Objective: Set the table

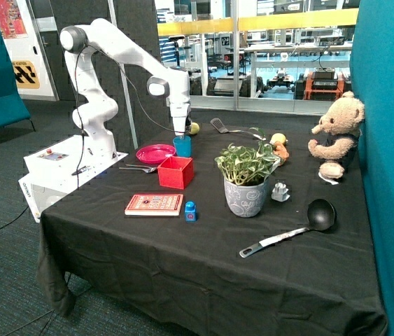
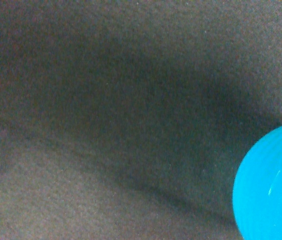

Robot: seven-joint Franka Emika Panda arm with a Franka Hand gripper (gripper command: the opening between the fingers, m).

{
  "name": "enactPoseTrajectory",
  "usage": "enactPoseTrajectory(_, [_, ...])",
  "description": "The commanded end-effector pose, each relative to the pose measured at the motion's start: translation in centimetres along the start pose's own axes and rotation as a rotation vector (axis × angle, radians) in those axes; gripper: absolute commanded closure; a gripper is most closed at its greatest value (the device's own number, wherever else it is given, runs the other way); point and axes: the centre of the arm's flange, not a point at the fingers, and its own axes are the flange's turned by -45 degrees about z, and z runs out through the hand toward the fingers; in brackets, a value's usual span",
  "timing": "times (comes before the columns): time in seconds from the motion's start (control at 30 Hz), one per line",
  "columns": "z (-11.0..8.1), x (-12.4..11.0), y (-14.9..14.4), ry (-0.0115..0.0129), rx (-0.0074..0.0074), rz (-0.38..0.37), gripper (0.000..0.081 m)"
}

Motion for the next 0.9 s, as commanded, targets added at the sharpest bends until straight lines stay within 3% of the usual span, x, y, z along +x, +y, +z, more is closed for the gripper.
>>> enactPoseTrajectory(0.0, [0.7, 0.5, 0.1, -0.0019, 0.0021, -0.005, 0.0808])
enactPoseTrajectory(0.83, [2.0, 0.4, 0.2, -0.0019, 0.0021, -0.003, 0.0808])
enactPoseTrajectory(0.87, [2.0, 0.4, 0.2, -0.0019, 0.0021, -0.005, 0.0781])
